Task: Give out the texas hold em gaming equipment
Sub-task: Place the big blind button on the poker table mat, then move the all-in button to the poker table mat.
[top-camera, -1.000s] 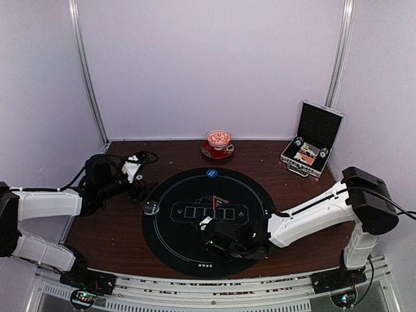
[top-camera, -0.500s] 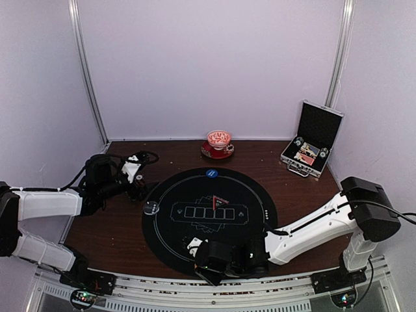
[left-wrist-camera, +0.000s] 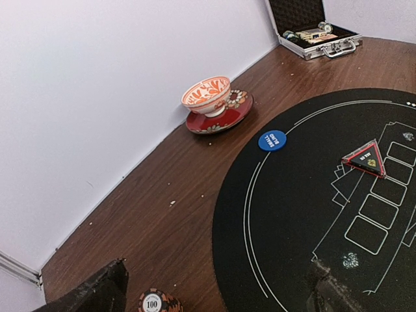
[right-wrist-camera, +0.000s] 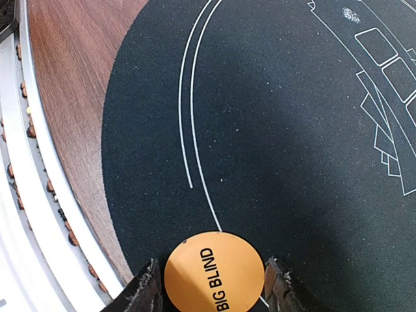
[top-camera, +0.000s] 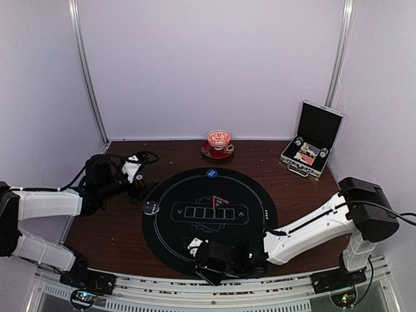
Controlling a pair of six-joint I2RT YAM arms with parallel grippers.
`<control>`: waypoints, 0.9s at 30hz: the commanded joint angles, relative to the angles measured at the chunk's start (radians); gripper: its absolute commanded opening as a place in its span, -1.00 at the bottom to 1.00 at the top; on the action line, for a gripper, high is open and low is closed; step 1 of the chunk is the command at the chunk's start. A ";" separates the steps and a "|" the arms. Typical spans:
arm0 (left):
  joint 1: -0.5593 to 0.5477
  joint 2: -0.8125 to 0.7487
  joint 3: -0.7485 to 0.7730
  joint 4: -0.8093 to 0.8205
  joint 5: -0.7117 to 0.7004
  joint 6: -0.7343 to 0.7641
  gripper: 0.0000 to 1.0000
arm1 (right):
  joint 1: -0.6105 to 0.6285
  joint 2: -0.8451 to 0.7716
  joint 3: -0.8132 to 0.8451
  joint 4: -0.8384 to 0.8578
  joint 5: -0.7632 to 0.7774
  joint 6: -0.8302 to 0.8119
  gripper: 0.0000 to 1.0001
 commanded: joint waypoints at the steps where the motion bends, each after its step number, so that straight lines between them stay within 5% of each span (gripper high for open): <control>1: 0.004 0.009 -0.006 0.049 -0.001 0.009 0.96 | 0.002 -0.011 -0.013 -0.020 0.016 0.017 0.10; 4: 0.003 0.009 -0.006 0.051 0.000 0.009 0.96 | 0.002 -0.017 -0.014 -0.023 0.018 0.017 0.16; 15: 0.003 0.008 -0.006 0.052 -0.007 0.009 0.96 | -0.024 -0.072 0.070 -0.081 0.100 0.021 0.96; 27: 0.004 0.022 0.001 0.053 -0.027 0.006 0.96 | -0.268 -0.127 0.105 -0.126 0.182 0.085 1.00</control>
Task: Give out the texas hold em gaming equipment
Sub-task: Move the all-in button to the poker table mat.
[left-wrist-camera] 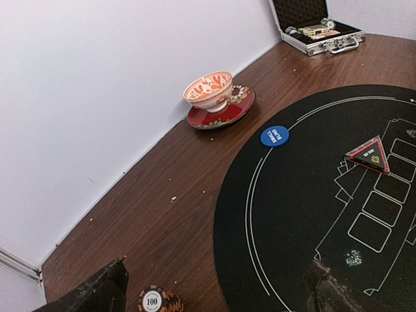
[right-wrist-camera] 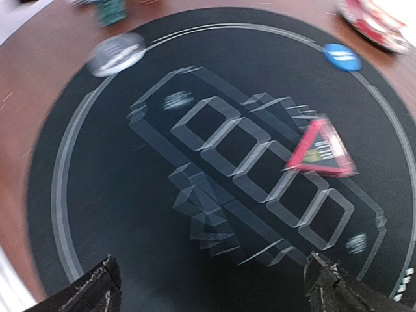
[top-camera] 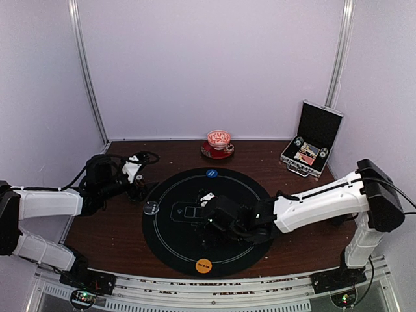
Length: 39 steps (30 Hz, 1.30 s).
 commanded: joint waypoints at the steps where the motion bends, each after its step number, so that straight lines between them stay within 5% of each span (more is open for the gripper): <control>1: 0.004 0.017 0.002 0.053 -0.016 0.006 0.96 | -0.090 -0.027 0.023 -0.034 0.062 0.020 1.00; 10: 0.003 0.024 0.005 0.053 -0.016 0.006 0.96 | -0.230 0.083 0.094 -0.037 0.050 0.018 1.00; 19: 0.003 0.018 0.003 0.053 -0.012 0.006 0.96 | -0.240 0.250 0.233 -0.048 0.141 0.118 1.00; 39: 0.003 0.018 0.003 0.051 0.004 0.006 0.96 | -0.284 0.328 0.214 0.033 0.154 0.228 0.98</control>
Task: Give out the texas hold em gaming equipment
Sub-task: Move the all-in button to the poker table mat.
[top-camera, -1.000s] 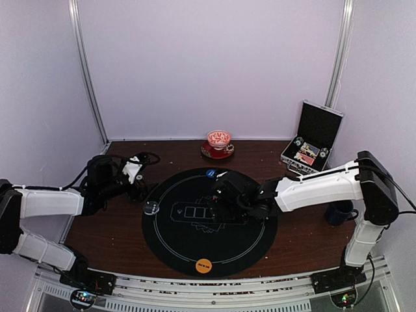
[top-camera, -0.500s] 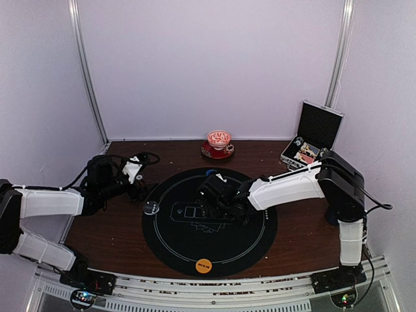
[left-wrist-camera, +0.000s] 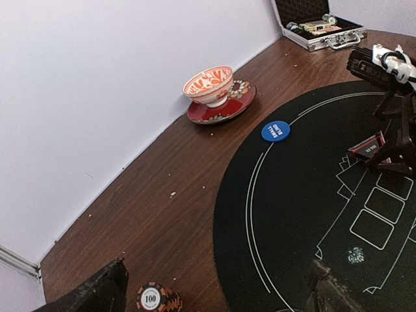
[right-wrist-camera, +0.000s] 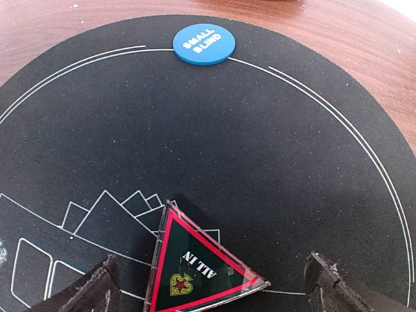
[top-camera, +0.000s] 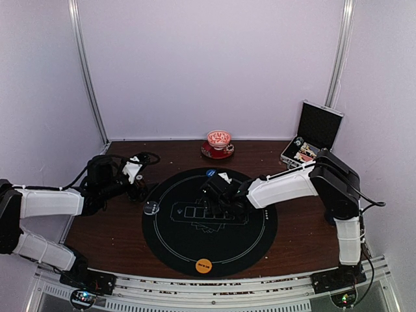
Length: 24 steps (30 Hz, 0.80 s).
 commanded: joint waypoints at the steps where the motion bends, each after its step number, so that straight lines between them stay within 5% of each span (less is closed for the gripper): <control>1: 0.003 0.003 0.003 0.051 0.014 0.006 0.96 | -0.007 0.013 -0.005 0.024 0.025 0.029 0.97; 24: 0.004 -0.003 0.000 0.048 0.018 0.009 0.96 | -0.008 0.048 -0.026 0.039 -0.034 0.086 0.76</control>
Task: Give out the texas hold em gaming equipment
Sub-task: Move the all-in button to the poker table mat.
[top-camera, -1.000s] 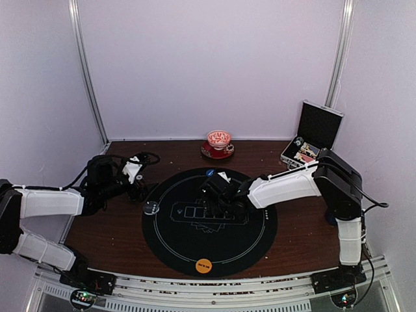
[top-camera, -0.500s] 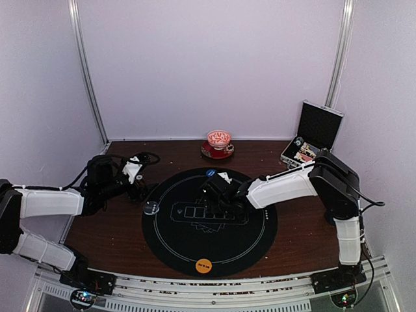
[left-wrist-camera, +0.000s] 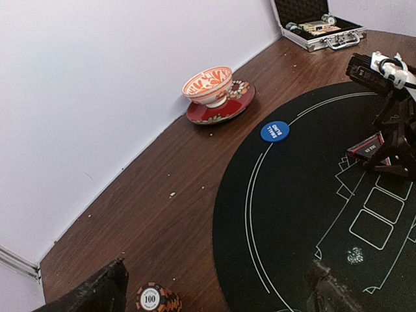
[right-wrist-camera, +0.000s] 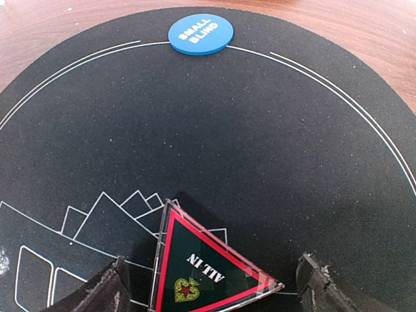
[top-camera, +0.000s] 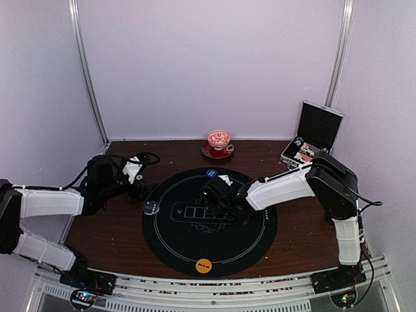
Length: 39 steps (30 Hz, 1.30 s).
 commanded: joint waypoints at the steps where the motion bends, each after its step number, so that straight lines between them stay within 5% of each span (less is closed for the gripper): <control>1: 0.003 -0.003 0.001 0.048 0.014 0.010 0.96 | -0.004 0.029 -0.011 -0.003 -0.011 0.020 0.75; 39: 0.003 0.001 0.003 0.049 0.018 0.009 0.96 | -0.036 0.055 0.019 -0.109 0.167 -0.015 0.62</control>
